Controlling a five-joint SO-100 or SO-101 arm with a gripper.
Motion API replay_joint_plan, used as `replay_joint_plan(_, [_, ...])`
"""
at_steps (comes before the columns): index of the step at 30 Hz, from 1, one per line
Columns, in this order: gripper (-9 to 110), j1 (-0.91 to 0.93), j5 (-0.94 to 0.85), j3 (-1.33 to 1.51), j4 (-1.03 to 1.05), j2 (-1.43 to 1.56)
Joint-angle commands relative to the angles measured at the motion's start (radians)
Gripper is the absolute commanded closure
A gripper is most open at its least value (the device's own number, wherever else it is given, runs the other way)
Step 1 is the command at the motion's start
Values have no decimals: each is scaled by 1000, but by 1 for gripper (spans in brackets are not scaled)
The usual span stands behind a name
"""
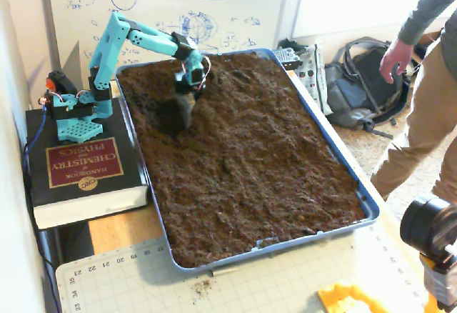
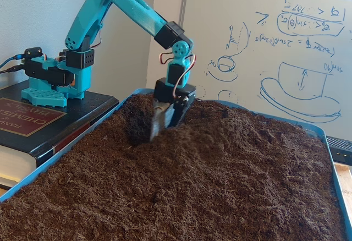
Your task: Build a berm.
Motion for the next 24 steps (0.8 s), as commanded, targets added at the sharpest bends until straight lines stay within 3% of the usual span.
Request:
replay_joint_plan(1, [101,14,-35,-178,-37,44])
replay_joint_plan(24, [101,17,-66,-307,-37,236])
